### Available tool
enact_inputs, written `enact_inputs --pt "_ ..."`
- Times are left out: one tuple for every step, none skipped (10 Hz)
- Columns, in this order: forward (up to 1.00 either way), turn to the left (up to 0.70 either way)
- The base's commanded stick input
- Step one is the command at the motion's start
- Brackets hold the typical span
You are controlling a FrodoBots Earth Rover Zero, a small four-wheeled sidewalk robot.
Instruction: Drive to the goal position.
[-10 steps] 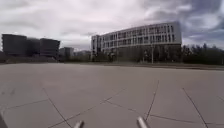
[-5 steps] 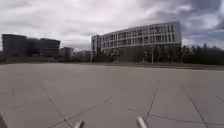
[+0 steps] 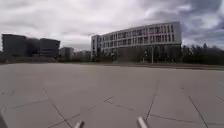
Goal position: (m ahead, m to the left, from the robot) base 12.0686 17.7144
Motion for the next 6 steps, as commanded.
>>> enact_inputs --pt "1.0 0.0" --pt "1.0 0.0" --pt "1.0 0.0" --pt "1.0 0.09" --pt "1.0 0.29" --pt "1.0 0.4"
